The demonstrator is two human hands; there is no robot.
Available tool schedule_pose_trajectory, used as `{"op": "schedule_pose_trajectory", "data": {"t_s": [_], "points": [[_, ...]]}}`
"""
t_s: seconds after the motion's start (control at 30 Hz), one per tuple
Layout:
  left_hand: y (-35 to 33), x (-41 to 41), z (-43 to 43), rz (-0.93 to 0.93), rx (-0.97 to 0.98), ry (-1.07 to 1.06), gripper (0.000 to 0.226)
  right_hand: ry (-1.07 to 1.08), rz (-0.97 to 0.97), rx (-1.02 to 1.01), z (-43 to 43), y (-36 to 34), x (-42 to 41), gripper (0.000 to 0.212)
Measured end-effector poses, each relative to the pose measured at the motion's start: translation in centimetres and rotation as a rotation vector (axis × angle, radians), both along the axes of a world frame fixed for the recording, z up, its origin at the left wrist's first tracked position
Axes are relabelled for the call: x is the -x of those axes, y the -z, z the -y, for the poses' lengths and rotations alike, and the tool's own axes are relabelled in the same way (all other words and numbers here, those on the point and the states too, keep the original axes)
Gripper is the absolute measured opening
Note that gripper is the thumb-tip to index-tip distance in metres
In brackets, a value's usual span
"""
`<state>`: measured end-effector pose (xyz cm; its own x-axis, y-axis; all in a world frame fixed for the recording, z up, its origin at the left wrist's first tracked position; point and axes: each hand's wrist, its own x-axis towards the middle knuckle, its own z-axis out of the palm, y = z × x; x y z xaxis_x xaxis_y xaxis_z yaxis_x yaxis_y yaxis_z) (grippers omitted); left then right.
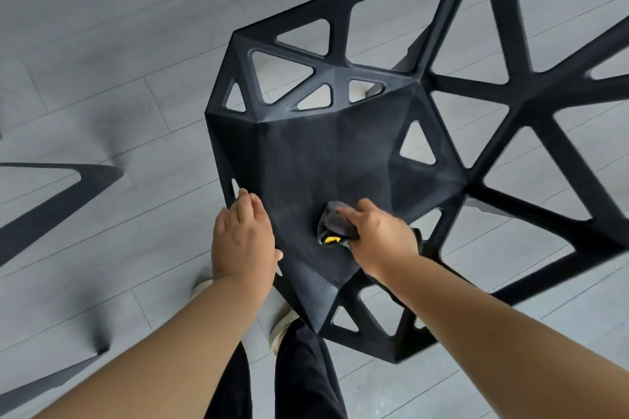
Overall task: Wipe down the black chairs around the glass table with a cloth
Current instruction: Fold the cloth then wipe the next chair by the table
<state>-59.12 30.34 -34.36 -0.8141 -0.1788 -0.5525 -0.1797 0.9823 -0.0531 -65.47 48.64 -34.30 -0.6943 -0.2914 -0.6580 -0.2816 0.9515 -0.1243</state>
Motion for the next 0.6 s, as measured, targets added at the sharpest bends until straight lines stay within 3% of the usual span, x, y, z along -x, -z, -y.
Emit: {"op": "schedule_pose_trajectory", "data": {"t_s": [0.27, 0.43, 0.5, 0.6], "points": [[-0.7, 0.3, -0.6, 0.053, 0.044, 0.003, 0.094, -0.164, 0.184, -0.034, -2.4, -2.8, -5.3, 0.054], [-1.3, 0.3, -0.8, 0.076, 0.069, 0.017, 0.093, -0.119, 0.465, 0.062, -3.4, -3.4, -3.4, 0.055], [-1.3, 0.2, -0.9, 0.077, 0.073, 0.014, 0.093, 0.033, 0.420, 0.152, -4.1, -3.3, -1.4, 0.057], [-1.2, 0.1, -1.1, 0.076, 0.064, -0.015, 0.093, 0.245, 0.105, 0.190, -5.2, -2.6, 2.7, 0.044]]}}
